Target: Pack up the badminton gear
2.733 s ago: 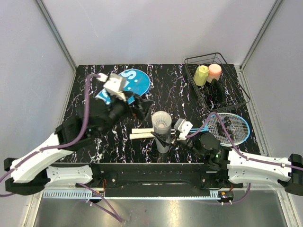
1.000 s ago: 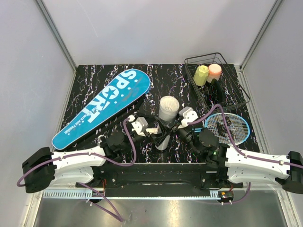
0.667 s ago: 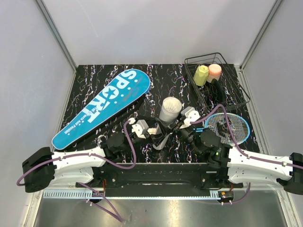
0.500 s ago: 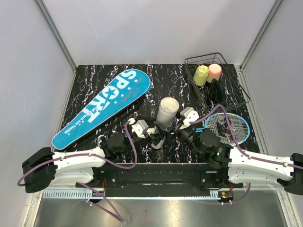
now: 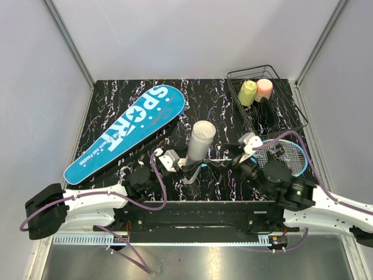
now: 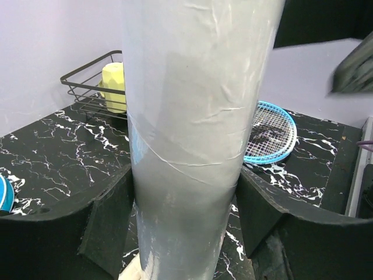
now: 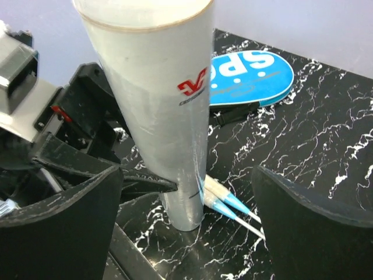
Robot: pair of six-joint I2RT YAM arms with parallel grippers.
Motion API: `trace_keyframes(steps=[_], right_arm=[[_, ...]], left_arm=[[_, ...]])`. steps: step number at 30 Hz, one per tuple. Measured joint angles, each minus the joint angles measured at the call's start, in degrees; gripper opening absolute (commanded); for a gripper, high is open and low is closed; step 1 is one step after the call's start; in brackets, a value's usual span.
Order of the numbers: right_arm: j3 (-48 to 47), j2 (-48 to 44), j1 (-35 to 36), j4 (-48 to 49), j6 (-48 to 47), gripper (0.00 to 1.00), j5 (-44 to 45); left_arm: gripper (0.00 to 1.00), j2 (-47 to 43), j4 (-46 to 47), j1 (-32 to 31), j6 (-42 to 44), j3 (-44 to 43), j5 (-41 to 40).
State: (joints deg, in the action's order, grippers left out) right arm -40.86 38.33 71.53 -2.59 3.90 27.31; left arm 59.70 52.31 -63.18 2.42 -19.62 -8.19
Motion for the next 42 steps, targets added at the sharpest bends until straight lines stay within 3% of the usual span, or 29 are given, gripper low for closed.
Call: trace_keyframes(steps=[7,13,18,23,28,42], right_arm=[[-17.8,-1.8,0.0,-19.8,6.1,1.00,2.1],[-48.8,13.5,0.0,-34.1,9.2,1.00,5.9],[-63.5,23.6,0.0,-43.2,9.2,1.00,4.5],[-67.9,29.9,-3.3,-49.5,8.8,0.97,-0.2],[-67.1,33.7,-13.2,-54.6,9.0,0.95,-8.4],[-63.6,32.4,-13.8,-57.0,9.0,0.86,-18.9]], left_arm=[[0.47,-4.8,-2.3,0.0,1.5,1.5,-0.6],[0.45,-7.6,-5.3,0.0,3.2,1.5,-0.1],[0.44,-7.9,-7.1,0.0,4.4,1.5,0.3],[0.43,-8.0,-7.8,0.0,5.2,1.5,0.9],[0.42,-8.0,-7.9,0.0,5.5,1.5,1.3],[0.37,-8.0,-7.8,0.0,5.7,1.5,1.6]])
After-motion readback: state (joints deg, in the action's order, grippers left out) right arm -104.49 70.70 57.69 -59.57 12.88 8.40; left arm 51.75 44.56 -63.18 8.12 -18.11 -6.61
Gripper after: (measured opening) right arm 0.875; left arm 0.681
